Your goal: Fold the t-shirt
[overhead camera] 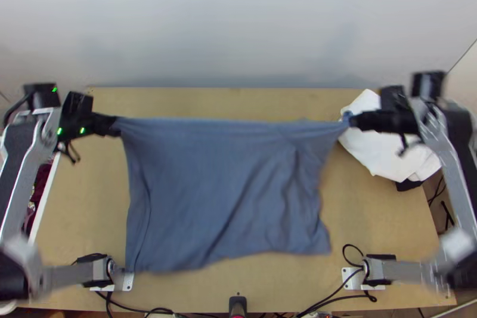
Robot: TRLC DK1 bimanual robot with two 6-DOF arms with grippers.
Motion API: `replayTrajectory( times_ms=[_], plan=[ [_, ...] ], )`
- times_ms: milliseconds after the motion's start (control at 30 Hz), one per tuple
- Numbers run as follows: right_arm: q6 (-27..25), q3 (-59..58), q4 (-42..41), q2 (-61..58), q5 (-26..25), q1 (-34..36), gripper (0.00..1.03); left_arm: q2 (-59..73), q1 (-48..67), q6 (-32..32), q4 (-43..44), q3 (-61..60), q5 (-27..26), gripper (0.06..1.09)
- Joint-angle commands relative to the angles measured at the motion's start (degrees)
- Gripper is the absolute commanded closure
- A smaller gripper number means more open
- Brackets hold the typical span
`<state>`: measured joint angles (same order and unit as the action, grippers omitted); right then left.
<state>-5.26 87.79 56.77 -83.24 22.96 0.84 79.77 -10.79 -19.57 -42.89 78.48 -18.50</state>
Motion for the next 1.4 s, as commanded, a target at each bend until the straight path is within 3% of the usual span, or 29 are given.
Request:
replayTrajectory(
  times_ms=[0, 267, 367, 533, 800, 1067, 1367],
  plan=[
    [-2.30, 16.54, -2.54, -27.94, -1.78, 0.21, 1.00, 24.74, -3.28, -1.70, 4.05, 15.30, 0.66, 1.05],
    [-2.30, 42.90, 4.31, -53.43, -4.94, -2.69, 1.00, 42.49, 3.49, -3.63, -1.67, 31.56, 5.05, 1.05],
    [-1.25, 45.72, 1.15, -57.12, -8.28, -3.57, 1.00, 47.67, 3.49, -0.55, -1.84, 38.24, 7.60, 1.05],
    [6.05, 45.45, -5.53, -57.12, -10.30, -3.65, 1.00, 55.32, 1.73, 4.98, -6.32, 48.79, 10.59, 1.05],
    [5.17, 37.19, 1.94, -49.82, -10.22, -8.40, 1.00, 47.76, 3.76, 0.06, -10.28, 35.34, 10.15, 1.05],
    [4.99, 21.20, 1.85, -34.00, -9.95, -12.62, 1.00, 31.68, 4.02, -5.39, -9.31, 18.47, 9.54, 1.05],
    [5.52, 3.00, -0.44, -25.57, -9.95, -12.44, 1.00, 22.01, 3.23, -8.38, -6.85, 4.23, 9.45, 1.05]
  ],
)
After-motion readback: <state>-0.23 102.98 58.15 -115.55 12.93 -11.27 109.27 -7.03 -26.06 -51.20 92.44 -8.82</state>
